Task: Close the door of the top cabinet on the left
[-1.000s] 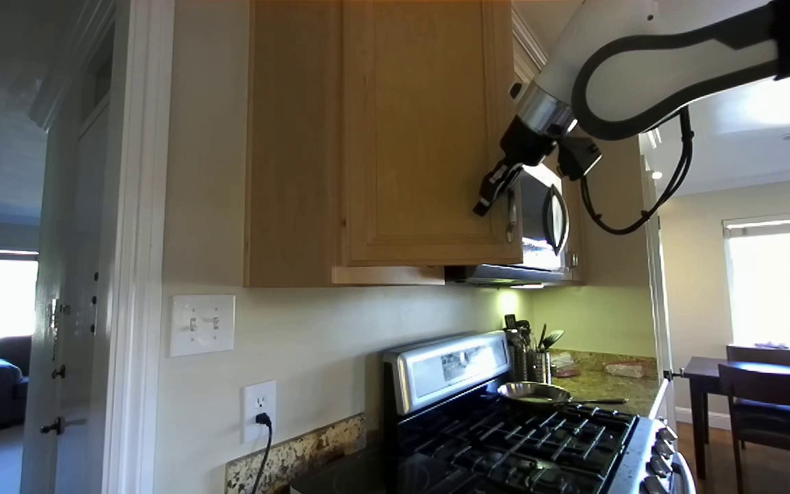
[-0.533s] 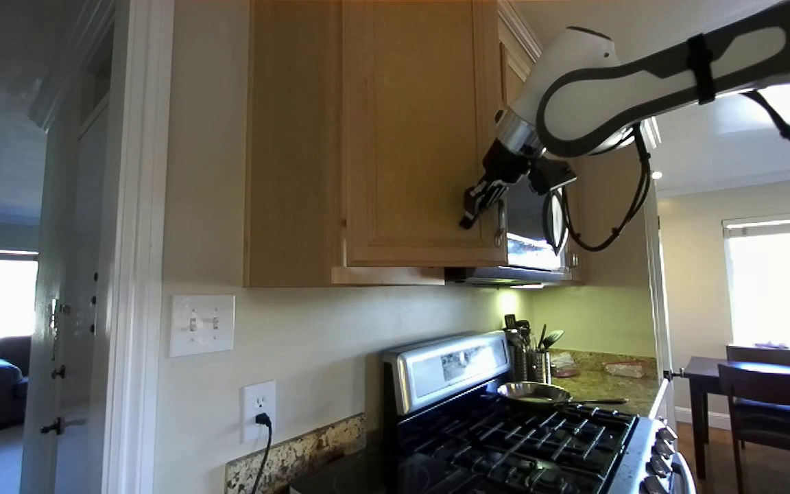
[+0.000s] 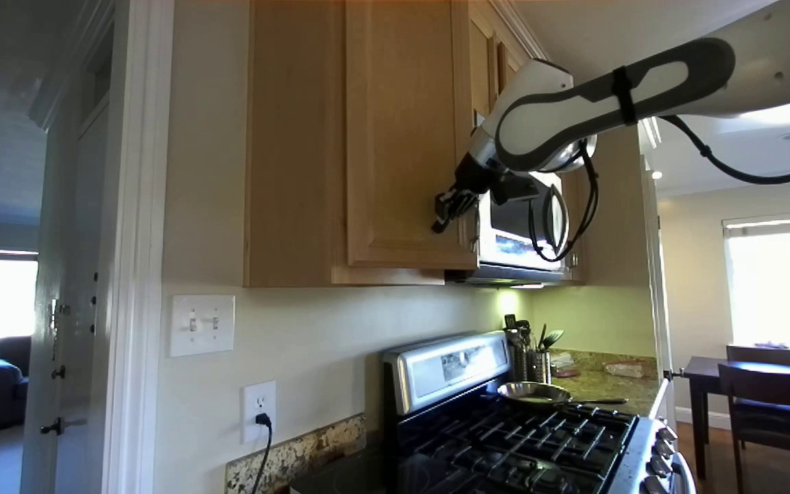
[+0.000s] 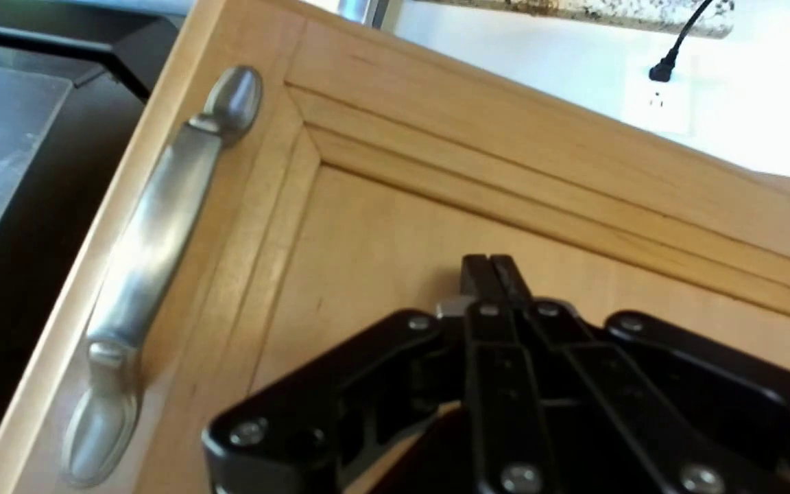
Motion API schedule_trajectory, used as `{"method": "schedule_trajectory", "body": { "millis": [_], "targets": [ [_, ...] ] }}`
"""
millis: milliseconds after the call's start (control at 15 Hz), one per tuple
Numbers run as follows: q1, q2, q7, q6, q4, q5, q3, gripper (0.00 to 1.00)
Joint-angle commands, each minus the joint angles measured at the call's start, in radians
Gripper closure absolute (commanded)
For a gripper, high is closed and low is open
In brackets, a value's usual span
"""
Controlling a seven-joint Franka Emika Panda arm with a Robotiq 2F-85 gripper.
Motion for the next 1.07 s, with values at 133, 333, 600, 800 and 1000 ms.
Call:
{"method": "schedule_trajectory", "body": {
  "millis": [133, 333, 600, 800, 1000],
  "targets": [
    [0.01, 0.099, -0.011, 0.025, 0.12, 0.006, -0.022, 0.97],
    [0.014, 0.072, -0.022, -0.003, 0.091, 0.023, -0.026, 0.97],
    [0.04, -0.042, -0.11, -0.175, -0.014, 0.197, -0.045, 0.59],
    [0.052, -0.142, -0.145, -0.36, -0.103, 0.289, -0.062, 0.41],
    [0.051, -0.222, -0.119, -0.544, -0.181, 0.273, -0.066, 0.22]
  ]
}}
